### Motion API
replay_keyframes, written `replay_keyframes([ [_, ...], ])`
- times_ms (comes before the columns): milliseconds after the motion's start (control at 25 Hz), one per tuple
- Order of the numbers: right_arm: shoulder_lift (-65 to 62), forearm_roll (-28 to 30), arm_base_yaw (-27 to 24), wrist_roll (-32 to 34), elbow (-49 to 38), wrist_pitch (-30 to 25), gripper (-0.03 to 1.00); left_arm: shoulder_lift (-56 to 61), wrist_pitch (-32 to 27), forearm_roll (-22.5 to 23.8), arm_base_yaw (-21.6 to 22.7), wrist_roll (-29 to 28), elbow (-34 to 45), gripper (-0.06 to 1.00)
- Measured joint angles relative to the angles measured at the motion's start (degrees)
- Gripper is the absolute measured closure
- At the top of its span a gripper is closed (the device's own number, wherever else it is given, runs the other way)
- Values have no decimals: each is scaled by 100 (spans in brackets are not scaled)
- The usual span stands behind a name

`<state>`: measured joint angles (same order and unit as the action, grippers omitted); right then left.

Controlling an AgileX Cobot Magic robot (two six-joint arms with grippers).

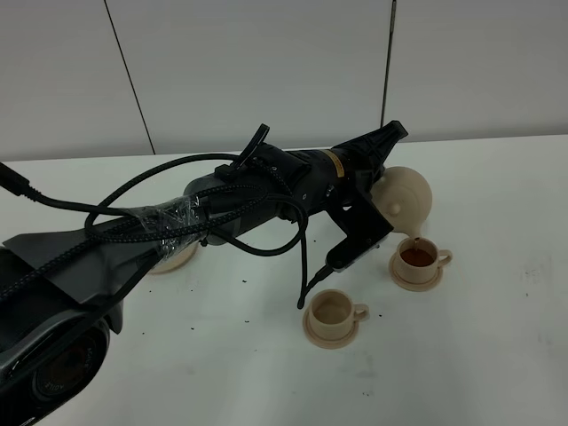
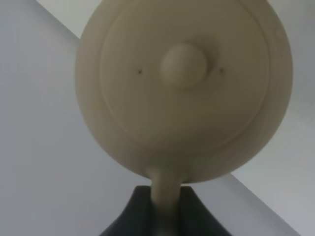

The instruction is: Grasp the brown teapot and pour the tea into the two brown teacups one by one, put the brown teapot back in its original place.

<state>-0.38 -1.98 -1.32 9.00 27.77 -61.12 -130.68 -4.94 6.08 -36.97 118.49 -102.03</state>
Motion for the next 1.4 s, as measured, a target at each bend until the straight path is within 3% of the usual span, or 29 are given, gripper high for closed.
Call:
replay_keyframes([
  [1400,0,0,0,0,0,0,73,0,49,258,0,204,0,78],
])
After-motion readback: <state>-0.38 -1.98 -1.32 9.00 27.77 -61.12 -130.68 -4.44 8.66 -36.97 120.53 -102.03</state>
